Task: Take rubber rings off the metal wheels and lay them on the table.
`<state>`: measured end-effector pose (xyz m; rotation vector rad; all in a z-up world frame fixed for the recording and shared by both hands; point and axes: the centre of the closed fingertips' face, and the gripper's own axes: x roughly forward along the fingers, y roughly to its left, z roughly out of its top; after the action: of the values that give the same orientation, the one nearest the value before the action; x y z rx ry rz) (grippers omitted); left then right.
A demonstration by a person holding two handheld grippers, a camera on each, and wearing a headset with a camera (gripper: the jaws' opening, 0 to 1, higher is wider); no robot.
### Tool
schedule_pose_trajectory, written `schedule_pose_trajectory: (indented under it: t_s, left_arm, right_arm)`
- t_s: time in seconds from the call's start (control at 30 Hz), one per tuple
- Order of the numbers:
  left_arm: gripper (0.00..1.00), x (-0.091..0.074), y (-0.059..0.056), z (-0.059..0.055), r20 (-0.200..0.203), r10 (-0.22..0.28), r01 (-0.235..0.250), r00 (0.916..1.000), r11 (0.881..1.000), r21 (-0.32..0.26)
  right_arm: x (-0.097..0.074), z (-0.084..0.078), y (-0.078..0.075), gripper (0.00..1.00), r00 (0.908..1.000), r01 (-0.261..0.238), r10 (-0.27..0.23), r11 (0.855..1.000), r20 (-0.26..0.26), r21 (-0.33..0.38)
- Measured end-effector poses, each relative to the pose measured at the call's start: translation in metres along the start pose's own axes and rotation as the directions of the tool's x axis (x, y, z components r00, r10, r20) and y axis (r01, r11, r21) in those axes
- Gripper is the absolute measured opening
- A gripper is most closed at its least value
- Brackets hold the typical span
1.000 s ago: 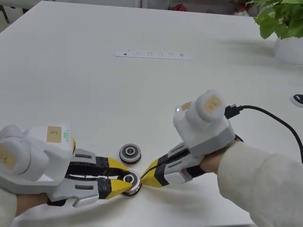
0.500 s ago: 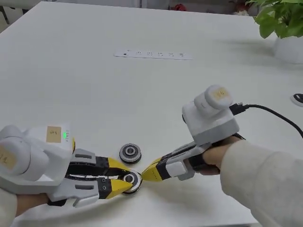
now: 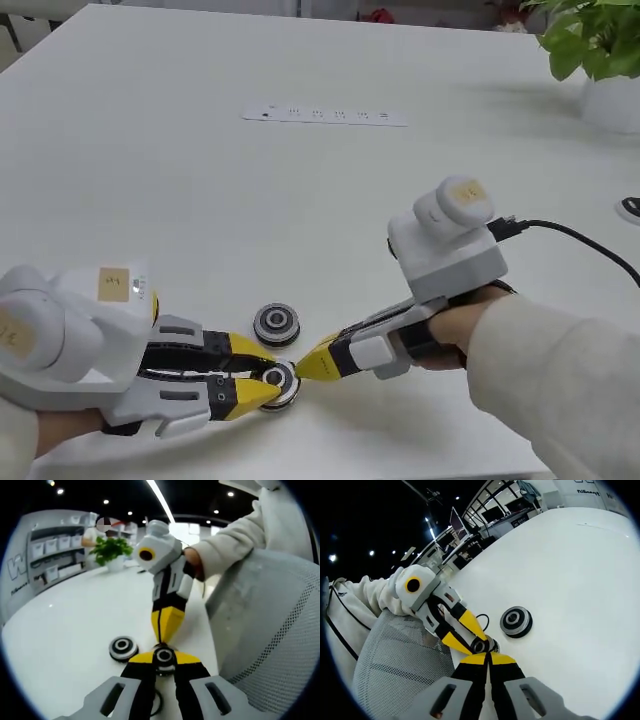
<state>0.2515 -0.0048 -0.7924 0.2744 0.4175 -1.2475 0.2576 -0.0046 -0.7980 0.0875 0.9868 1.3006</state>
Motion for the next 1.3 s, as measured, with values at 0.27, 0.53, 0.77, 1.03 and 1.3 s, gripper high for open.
schedule_pose_trajectory:
  t_s: [0.27, 0.53, 0.77, 1.03, 1.3]
  left_arm:
    - [0.14, 0.000, -0.001, 0.000, -0.002, 0.000, 0.000, 1.0000, 1.000, 0.006]
    - [0.14, 0.000, -0.001, 0.001, -0.003, 0.000, 0.001, 1.0000, 1.000, 0.009]
    - [0.14, 0.000, -0.001, 0.001, -0.002, -0.001, 0.001, 1.0000, 1.000, 0.007]
    - [0.14, 0.000, -0.002, 0.001, -0.002, 0.000, 0.001, 1.0000, 1.000, 0.009]
    - [0.14, 0.000, -0.001, 0.000, -0.004, 0.000, 0.000, 1.0000, 1.000, 0.008]
  right_arm:
    - [-0.001, 0.001, 0.003, 0.00, 1.0000, -0.003, 0.003, 1.000, -0.005, -0.018]
    - [0.001, 0.001, 0.003, 0.00, 0.9999, -0.010, 0.010, 0.999, -0.011, -0.036]
    - [0.001, 0.002, 0.007, 0.00, 0.9997, -0.020, 0.020, 0.999, -0.012, -0.042]
    - [0.002, 0.004, 0.011, 0.00, 0.9994, -0.035, 0.034, 0.999, -0.005, -0.036]
    - [0.001, 0.007, 0.011, 0.00, 0.9985, -0.054, 0.054, 0.999, 0.011, -0.004]
